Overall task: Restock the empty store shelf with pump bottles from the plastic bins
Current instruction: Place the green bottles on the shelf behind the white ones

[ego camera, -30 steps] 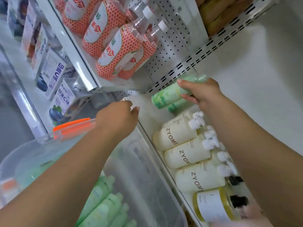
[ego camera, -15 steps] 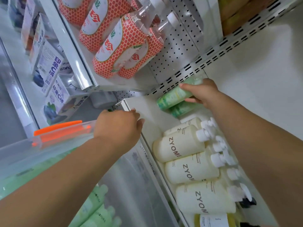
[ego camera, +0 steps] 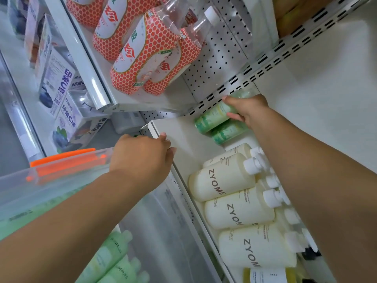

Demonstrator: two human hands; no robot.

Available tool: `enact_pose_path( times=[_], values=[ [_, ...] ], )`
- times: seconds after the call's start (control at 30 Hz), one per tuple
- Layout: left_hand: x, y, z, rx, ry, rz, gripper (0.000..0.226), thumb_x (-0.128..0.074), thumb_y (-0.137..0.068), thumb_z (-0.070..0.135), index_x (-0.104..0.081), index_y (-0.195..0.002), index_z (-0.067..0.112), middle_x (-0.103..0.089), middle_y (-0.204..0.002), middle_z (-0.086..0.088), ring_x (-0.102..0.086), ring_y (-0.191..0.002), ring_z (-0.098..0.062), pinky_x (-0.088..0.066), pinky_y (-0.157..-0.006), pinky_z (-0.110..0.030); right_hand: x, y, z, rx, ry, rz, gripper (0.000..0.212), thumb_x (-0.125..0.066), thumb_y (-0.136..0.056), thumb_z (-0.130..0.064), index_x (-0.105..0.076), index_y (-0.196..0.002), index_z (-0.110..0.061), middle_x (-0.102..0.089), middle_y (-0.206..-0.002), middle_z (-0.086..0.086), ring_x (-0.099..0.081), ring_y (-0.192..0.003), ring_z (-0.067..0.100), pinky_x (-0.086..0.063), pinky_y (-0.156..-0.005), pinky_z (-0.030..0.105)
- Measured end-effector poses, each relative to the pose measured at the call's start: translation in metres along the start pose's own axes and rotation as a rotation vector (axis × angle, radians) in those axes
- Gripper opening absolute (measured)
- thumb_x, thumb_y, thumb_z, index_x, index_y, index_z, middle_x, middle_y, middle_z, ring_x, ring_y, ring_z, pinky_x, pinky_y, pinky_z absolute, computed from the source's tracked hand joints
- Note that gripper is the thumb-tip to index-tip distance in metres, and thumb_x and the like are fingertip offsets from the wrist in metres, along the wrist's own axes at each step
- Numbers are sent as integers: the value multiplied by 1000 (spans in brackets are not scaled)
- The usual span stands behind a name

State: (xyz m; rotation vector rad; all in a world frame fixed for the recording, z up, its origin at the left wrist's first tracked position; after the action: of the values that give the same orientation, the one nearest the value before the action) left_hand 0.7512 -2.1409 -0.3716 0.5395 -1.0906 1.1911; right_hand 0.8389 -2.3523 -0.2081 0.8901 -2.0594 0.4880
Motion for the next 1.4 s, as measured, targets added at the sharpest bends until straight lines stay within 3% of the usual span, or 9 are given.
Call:
enact_pose_path(
  times=[0.2,0.33,0.4,0.57,0.73,0.87,1.03,1.23,1.4],
  values=[
    [-1,0,-3,-19,10,-1,51,-16,-100,51,-45,-140,36,-66,-126,11,-68,-90,-17,-34,-68,-31,1,0,4,-46,-36,-77,87,-91,-73,-37,-46,-142,-9,-46,-153,10,-76,-81,15,-59,-96,36],
    [7,2,-3,-7,98,-17,45,-21,-101,50,-51,-130,34,-58,-137,15,-66,-103,-18,-42,-80,-33,4,-4,2,-83,24,-135,100,-91,-67,-49,-43,-146,-10,-46,-153,14,-71,-86,21,-62,-86,34],
    [12,3,-3,-1,139,-27,43,-24,-102,49,-56,-126,31,-53,-142,14,-65,-108,-19,-44,-84,-33,6,-1,1,-116,44,-183,102,-90,-68,-51,-43,-147,-8,-45,-153,15,-69,-100,26,-61,-90,36],
    [22,3,-9,45,277,-50,41,-30,-101,48,-62,-99,22,-67,-93,-2,-63,-90,-28,-48,-69,-33,23,43,-11,-94,-105,-187,67,-83,-83,-37,-55,-137,-8,-54,-129,17,-64,-112,30,-59,-94,41],
    [36,11,-19,65,321,-35,42,-33,-99,52,-59,-83,23,-64,-79,-3,-62,-78,-33,-54,-68,-39,35,127,-5,-37,-293,-217,50,-87,-80,-32,-57,-106,-1,-57,-98,6,-67,-100,20,-55,-102,44],
    [54,29,-22,90,278,-9,47,-31,-96,55,-67,-101,26,-71,-101,-2,-64,-92,-34,-54,-77,-40,38,203,13,57,-525,-207,41,-82,-86,-24,-63,-117,-5,-71,-110,6,-70,-106,16,-55,-102,34],
    [77,62,-19,29,239,48,32,-47,-98,40,-64,-116,19,-68,-108,-13,-59,-107,-35,-44,-87,-42,32,275,42,229,-548,-121,21,-79,-87,-16,-69,-105,-12,-75,-102,2,-71,-92,4,-54,-83,17],
    [70,98,-28,113,-22,-7,61,-40,-97,53,-44,-140,10,-50,-143,-11,-39,-135,-33,-26,-112,-53,-36,323,135,-44,-486,-250,18,-80,-86,-23,-71,-100,-19,-76,-95,-2,-71,-87,8,-57,-80,23],
    [53,110,-31,82,-204,-63,86,-36,-92,66,-27,-150,4,-30,-156,-15,-28,-141,-35,-20,-115,-56,-72,334,192,-279,-410,-405,23,-83,-82,-28,-68,-98,-21,-73,-101,0,-72,-90,17,-58,-83,33]
  ],
)
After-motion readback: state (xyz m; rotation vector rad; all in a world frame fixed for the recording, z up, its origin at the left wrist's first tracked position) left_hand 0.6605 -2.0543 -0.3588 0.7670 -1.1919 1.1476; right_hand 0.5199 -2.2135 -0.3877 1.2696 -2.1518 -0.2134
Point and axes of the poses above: each hand's wrist, its own y-axis away from the middle knuckle, its own x-axis out of the back of the hand, z = x × y, the point moved 5 cm from there along -y, towards the middle knuckle
